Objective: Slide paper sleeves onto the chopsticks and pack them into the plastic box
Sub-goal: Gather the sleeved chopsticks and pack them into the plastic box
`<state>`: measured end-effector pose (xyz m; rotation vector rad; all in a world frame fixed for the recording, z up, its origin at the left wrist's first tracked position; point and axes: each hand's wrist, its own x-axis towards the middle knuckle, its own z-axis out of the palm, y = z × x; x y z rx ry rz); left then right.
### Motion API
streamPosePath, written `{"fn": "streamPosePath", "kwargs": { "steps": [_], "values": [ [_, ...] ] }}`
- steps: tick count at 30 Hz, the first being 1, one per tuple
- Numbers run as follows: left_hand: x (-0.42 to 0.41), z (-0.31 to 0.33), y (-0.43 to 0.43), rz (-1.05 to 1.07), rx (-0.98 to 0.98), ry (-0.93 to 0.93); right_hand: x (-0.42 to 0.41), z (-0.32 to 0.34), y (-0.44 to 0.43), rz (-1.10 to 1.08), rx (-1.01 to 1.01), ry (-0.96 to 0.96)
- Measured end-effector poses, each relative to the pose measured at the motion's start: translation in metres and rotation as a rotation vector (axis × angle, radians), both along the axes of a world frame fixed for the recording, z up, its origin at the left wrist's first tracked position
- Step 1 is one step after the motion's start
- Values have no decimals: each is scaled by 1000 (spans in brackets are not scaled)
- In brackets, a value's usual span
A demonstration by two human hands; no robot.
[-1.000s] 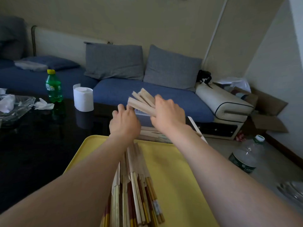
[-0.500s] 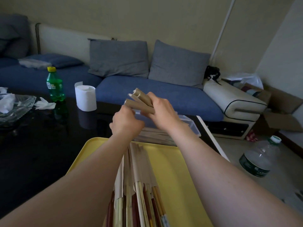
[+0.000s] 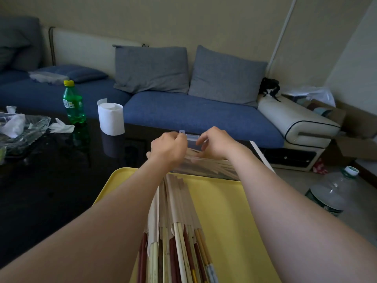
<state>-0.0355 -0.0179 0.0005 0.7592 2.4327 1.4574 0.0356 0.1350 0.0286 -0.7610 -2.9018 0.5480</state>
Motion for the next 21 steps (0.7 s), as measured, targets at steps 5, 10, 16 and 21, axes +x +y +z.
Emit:
{"fn": "streamPosePath", "kwargs": {
  "steps": [5,10,16,21],
  "values": [
    [-8,-6,-1,32,-41,74,7,3,1,31,-64,33],
    [-5,-7,1,26,-216,208,3,0,-18,22,-6,-117],
    [4,6,-8,238,-278,315,20,17,-77,50,513,-39],
    [16,11,-26,266,-363,272,37,25,-119,-9,390,-6]
  ]
}}
